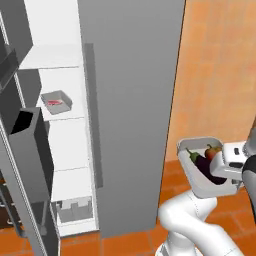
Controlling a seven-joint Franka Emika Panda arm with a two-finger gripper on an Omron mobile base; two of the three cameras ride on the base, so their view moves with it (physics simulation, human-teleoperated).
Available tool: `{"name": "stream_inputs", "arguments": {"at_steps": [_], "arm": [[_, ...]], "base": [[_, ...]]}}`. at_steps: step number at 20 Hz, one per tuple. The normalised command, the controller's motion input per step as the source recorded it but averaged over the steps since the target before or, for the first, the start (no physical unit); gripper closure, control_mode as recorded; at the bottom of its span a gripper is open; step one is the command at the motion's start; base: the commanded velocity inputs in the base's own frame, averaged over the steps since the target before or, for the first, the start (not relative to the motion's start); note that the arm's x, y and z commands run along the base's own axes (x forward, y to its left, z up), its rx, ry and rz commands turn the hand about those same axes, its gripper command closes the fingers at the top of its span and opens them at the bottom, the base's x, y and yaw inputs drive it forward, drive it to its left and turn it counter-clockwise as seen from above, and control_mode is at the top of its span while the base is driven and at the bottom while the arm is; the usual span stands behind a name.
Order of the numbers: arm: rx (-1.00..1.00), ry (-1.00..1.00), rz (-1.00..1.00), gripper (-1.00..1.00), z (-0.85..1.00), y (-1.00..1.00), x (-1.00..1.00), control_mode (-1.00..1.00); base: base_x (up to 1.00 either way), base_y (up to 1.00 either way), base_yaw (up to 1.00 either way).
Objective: Take the meat container that has the steak and place it on the second highest rack of the freezer. Then take the vegetable container that has the eggplant and bell pepper and place it on the highest rack of the freezer.
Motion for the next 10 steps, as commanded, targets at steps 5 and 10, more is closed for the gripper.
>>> {"name": "stream_inputs", "arguments": {"at_steps": [5,10], "arm": [[0.00,0.00,0.00,1.00,0.00,0.00,0.00,1.00],[0.00,0.00,0.00,1.00,0.00,0.00,0.00,1.00]], "base": [[-0.04,0.36,0.53],[0.46,0.10,0.50]]}}
